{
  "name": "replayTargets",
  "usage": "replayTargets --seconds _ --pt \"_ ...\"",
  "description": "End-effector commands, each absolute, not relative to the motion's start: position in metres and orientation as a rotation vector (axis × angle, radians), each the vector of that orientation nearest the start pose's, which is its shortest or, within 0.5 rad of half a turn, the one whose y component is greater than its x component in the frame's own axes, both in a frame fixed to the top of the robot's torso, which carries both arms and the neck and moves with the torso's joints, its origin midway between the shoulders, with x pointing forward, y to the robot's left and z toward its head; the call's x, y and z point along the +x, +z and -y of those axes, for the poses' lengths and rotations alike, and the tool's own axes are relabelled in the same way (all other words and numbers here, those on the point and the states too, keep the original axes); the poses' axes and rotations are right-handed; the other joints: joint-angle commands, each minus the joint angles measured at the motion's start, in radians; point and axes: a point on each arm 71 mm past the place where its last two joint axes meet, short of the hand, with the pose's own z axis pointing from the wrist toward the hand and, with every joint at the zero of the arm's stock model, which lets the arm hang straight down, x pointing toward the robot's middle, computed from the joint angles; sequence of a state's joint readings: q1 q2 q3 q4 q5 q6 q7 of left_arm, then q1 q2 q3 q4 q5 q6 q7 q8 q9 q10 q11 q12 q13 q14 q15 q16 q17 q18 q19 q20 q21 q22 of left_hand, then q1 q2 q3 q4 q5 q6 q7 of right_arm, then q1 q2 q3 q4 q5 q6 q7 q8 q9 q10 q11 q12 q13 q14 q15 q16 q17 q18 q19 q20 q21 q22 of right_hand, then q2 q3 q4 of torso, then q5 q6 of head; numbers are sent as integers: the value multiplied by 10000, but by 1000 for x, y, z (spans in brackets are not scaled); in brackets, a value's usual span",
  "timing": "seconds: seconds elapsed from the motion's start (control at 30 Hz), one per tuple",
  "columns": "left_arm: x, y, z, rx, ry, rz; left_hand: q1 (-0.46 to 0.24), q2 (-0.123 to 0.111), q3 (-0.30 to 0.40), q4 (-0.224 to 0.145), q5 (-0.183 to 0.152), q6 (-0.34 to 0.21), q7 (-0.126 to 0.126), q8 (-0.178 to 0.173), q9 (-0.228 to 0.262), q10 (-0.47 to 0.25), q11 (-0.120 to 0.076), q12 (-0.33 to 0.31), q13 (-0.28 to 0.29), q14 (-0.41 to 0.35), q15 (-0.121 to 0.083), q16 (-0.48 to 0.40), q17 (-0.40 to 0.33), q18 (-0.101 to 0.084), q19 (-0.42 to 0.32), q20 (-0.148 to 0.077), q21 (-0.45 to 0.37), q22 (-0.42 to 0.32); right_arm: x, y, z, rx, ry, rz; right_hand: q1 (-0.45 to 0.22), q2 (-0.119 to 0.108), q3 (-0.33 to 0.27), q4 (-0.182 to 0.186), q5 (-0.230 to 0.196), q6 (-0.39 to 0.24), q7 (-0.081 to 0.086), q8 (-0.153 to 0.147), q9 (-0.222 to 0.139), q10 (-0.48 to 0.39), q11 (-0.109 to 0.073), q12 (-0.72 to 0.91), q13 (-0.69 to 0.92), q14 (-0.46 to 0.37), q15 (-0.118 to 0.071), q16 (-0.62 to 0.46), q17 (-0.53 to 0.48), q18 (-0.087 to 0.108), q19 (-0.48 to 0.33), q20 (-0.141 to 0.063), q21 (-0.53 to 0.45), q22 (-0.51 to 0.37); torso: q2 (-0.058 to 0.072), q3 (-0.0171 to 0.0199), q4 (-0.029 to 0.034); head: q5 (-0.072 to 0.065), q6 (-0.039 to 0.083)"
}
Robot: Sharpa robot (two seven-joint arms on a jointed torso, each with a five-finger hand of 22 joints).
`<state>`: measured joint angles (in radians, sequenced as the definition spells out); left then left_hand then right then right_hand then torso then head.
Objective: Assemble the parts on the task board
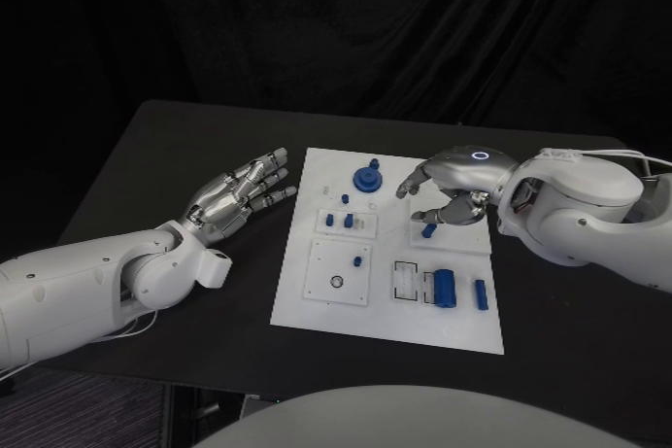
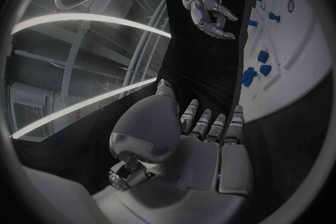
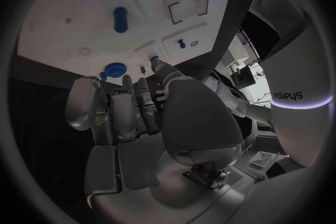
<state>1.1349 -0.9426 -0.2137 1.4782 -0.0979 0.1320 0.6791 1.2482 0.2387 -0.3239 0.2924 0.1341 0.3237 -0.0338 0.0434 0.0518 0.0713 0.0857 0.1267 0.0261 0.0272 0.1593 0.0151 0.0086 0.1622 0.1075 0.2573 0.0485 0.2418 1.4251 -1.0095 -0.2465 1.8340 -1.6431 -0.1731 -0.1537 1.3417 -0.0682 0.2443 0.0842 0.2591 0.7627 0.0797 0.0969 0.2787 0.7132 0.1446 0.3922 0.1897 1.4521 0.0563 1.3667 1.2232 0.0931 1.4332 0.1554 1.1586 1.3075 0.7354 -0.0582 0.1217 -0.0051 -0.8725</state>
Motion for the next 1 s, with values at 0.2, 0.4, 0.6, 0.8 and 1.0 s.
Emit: replayTargets --seconds 0.2,0.4,0.6,0.8,1.0 --pt "440 -243 -254 -9254 -19216 -14458 -60 30 -38 -17 57 18 127 -9 14 2 65 11 3 -68 -39 -33 -14 128 -75 4 1 -4 433 -152 232 -3804 3914 -18065 -17 -103 -50 13 149 206 24 -59 -104 75 -33 -74 -105 -79 -29 -134 -328 -45 -87 -17 -256 1476 6 -4 -16 -7 -1" --pt "440 -244 -254 -9261 -19216 -14475 -58 44 -32 -14 72 -39 120 -24 4 -3 77 4 2 -69 -36 -34 -14 129 -71 5 4 2 432 -163 244 -3737 3243 -18300 -202 -230 -233 172 -95 149 -136 -167 -237 56 -87 -102 -181 -120 -100 -243 -530 -22 -129 -76 -337 1439 26 16 3 -114 -1" --pt "440 -245 -254 -9285 -19230 -14515 -52 64 -23 -13 94 -42 127 -28 3 -4 89 4 1 -66 -27 -32 -13 129 -64 13 8 13 430 -170 245 -3781 3210 -18413 -320 -260 -361 349 -383 221 -138 -178 -307 199 -123 -22 -193 -108 -126 -269 -606 -29 -123 -104 -316 1439 19 39 -10 -163 -1" --pt "440 -246 -254 -9307 -19214 -14545 -49 72 -19 -14 105 -35 133 -28 5 -2 96 8 2 -58 -19 -28 -10 130 -54 19 13 28 427 -174 243 -3950 3373 -18515 -214 -226 -382 402 -264 282 -93 -200 -392 589 -169 172 -149 -73 -147 -245 -618 -54 -79 -127 -184 1473 18 43 -8 -179 -1" --pt "440 -246 -253 -9318 -19228 -14579 -34 89 -8 -17 142 -44 146 -29 4 0 111 12 3 -52 3 -23 -8 130 -45 38 20 31 424 -178 239 -4152 3598 -18627 60 -235 -323 229 -108 71 29 -299 -515 710 -190 169 -167 -92 -165 -274 -703 -55 -86 -145 -179 1473 13 18 3 -227 -1"
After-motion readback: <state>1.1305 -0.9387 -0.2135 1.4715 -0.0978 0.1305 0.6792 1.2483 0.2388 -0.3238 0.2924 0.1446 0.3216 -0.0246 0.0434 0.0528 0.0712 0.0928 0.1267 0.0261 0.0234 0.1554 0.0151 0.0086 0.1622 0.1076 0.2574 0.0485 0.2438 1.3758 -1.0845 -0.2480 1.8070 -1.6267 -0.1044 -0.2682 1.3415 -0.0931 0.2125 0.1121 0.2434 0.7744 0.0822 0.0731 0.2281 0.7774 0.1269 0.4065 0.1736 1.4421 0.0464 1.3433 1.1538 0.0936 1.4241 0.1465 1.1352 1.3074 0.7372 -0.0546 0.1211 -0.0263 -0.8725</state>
